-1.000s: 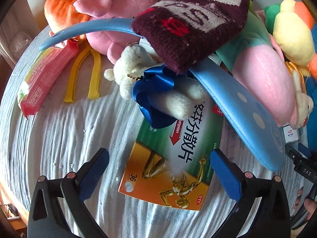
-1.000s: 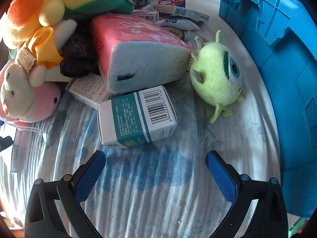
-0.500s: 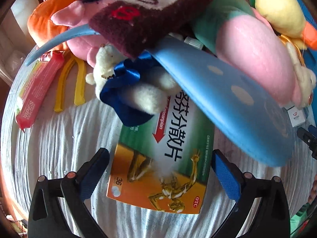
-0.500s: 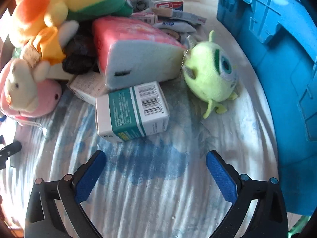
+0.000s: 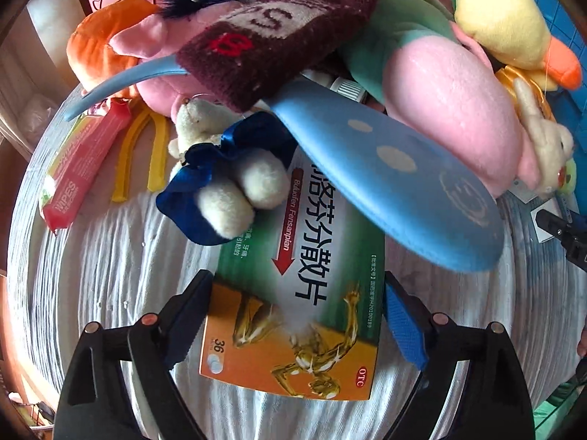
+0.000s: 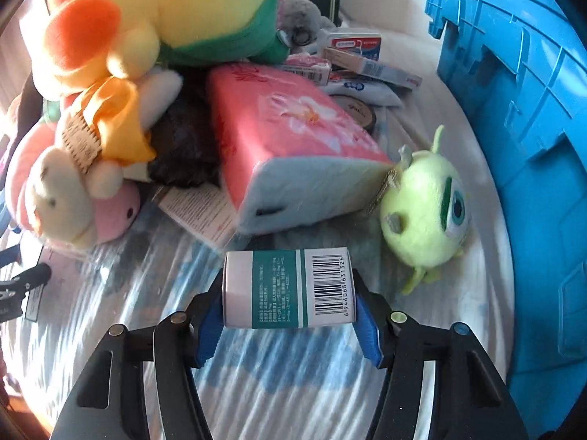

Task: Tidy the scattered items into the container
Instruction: 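Grasp the green-orange medicine box with the left tool while the right tool grasps the white-green box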

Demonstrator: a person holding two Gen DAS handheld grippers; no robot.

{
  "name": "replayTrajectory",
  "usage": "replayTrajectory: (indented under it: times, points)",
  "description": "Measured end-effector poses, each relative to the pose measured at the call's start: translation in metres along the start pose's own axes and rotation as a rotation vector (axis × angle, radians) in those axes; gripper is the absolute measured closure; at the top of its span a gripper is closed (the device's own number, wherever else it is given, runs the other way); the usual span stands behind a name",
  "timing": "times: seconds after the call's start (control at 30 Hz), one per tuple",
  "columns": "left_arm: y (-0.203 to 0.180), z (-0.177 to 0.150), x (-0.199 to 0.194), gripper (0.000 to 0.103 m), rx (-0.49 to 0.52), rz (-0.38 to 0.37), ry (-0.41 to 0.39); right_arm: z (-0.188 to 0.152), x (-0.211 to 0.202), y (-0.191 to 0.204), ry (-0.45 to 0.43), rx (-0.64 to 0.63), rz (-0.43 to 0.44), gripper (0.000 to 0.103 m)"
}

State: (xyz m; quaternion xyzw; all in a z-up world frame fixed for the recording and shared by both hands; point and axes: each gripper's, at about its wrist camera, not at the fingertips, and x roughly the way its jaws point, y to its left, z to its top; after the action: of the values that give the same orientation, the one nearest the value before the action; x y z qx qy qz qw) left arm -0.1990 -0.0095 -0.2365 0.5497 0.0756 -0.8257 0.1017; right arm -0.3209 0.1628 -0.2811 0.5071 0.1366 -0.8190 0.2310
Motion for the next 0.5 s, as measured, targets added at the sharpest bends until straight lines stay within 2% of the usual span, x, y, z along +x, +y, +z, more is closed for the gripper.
replayTrajectory:
  times: [0.13, 0.23, 0.3, 0.33, 0.37, 0.5]
  points:
    - [-0.010, -0.020, -0.026, 0.014, 0.013, -0.008, 0.006, -0.014, -0.002, 0.006, 0.014, 0.006, 0.048, 0.042]
    - [-0.020, -0.029, -0.035, 0.014, 0.041, -0.001, 0.011, -0.023, 0.012, 0.011, 0.038, 0.001, 0.055, 0.031]
    - [-0.027, -0.033, -0.043, 0.014, 0.051, -0.006, 0.004, -0.028, 0.011, 0.015, 0.022, 0.002, 0.033, 0.029]
    - [-0.030, -0.036, -0.050, 0.014, 0.056, -0.014, -0.004, -0.030, 0.010, 0.016, 0.020, 0.009, 0.022, 0.031]
    - [-0.033, -0.039, -0.059, 0.014, 0.062, -0.021, -0.015, -0.031, 0.008, 0.017, 0.019, 0.019, 0.009, 0.044]
    - [-0.049, -0.057, -0.098, 0.014, 0.094, -0.035, -0.047, -0.038, -0.012, 0.028, -0.008, 0.014, 0.006, 0.044]
